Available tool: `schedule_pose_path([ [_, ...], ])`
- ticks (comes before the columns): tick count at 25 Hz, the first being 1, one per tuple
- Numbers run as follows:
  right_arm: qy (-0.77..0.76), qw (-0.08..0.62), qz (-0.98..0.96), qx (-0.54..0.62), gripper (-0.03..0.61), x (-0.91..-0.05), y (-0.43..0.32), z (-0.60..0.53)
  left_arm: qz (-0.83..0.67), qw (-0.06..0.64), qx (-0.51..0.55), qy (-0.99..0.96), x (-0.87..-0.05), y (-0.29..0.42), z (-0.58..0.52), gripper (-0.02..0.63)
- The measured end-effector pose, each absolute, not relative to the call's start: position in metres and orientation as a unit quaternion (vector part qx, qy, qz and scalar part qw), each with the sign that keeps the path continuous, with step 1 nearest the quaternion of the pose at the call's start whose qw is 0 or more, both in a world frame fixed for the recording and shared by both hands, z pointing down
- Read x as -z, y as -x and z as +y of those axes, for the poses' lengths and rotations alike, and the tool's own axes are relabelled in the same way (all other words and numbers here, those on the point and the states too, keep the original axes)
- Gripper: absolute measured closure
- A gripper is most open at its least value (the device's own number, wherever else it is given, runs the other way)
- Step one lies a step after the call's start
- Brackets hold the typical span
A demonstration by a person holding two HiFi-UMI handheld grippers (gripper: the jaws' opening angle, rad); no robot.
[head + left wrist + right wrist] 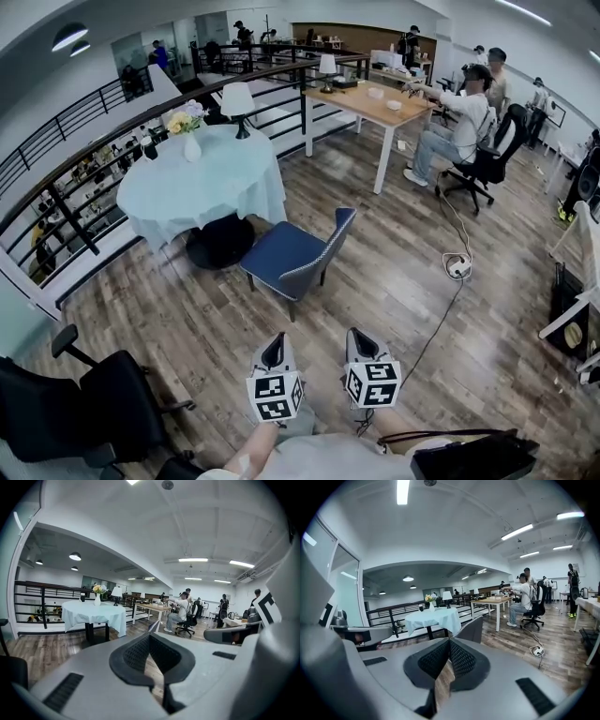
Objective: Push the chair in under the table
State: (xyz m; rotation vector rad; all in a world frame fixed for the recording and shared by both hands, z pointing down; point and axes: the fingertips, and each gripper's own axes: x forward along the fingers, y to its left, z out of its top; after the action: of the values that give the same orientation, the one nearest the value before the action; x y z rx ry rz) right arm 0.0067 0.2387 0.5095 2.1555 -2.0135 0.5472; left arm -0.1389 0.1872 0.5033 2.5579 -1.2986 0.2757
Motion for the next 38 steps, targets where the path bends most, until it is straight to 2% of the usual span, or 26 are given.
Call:
schedule_pose_path([
  [19, -0.711, 0.09, -0.671, -0.191, 0.561, -0.514, -0.033, 0.144, -0.453, 0.142, -0.103, -0.874, -0.506, 0.114, 0.091, 0.611],
  [38, -0.729, 0.084, -0.646, -0.208, 0.561, -0.525, -0.052, 0.035, -0.439, 0.14, -0.126, -0.879, -0.521, 0.119, -0.02, 0.611],
])
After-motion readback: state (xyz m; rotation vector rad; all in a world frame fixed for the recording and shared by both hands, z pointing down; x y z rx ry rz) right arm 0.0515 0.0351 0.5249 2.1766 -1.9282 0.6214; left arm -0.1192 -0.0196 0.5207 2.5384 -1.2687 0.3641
